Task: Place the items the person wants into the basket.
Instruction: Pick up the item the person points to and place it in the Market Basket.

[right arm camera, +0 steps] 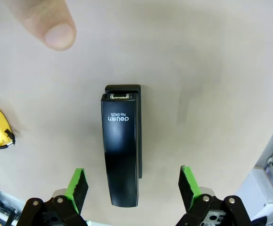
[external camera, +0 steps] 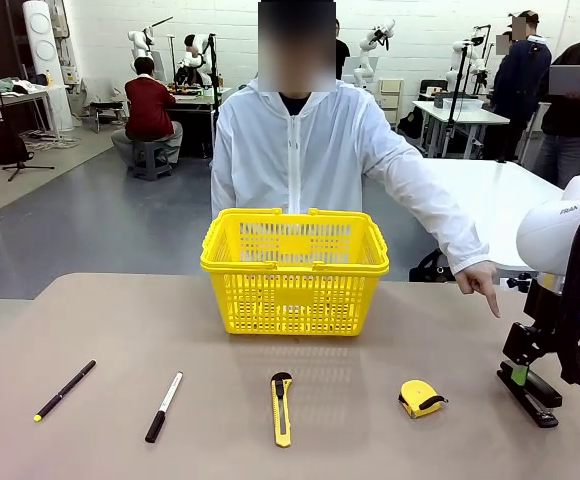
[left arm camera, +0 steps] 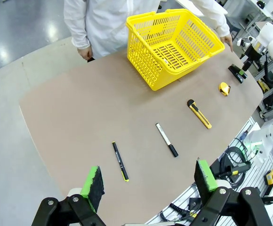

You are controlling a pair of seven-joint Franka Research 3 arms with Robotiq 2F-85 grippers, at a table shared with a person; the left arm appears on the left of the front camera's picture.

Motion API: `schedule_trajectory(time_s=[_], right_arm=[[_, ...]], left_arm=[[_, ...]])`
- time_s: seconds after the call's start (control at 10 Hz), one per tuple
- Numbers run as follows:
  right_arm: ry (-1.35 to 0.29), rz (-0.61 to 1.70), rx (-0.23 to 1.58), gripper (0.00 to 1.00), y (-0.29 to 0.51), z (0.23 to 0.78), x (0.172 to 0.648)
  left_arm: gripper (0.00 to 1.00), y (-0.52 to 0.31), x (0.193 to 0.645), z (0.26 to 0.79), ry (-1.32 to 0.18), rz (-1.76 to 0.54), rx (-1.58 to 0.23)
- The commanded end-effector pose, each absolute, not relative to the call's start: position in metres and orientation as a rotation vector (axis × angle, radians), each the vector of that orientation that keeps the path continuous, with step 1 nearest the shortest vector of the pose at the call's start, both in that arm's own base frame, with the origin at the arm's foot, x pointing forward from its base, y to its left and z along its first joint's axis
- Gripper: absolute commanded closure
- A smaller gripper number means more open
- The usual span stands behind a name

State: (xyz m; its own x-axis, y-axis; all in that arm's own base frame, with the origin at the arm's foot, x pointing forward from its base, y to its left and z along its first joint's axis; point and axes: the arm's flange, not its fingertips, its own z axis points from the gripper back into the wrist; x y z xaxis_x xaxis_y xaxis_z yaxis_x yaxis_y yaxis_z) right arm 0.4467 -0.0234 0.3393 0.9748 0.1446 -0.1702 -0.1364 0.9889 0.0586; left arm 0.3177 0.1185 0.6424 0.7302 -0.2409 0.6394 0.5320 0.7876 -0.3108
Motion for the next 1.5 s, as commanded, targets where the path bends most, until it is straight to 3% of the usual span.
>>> schedule_trajectory(time_s=[0.0,1.0,1.1,1.2,1.3,1.4], right_arm=[[0.196,0.161,0.052,0.00,-0.027,0.344,0.451],[0.277,0.193,0.040,0.00,-0.034,0.325,0.453],[0.284,0.197,0.036,0.58,-0.033,0.325,0.452],[0.288,0.196,0.037,0.58,-0.034,0.325,0.453],[0.290,0.196,0.036,1.00,-0.033,0.325,0.454],[0.292,0.195,0.035,0.64,-0.033,0.325,0.454]], left_arm=[[0.00,0.119,0.317,0.643,-0.622,-0.448,-0.525],[0.00,0.119,0.317,0.643,-0.622,-0.448,-0.525],[0.00,0.119,0.317,0.643,-0.622,-0.448,-0.525],[0.00,0.119,0.317,0.643,-0.622,-0.448,-0.525],[0.00,0.119,0.317,0.643,-0.622,-0.448,-0.525],[0.00,0.119,0.317,0.643,-0.622,-0.448,-0.525]])
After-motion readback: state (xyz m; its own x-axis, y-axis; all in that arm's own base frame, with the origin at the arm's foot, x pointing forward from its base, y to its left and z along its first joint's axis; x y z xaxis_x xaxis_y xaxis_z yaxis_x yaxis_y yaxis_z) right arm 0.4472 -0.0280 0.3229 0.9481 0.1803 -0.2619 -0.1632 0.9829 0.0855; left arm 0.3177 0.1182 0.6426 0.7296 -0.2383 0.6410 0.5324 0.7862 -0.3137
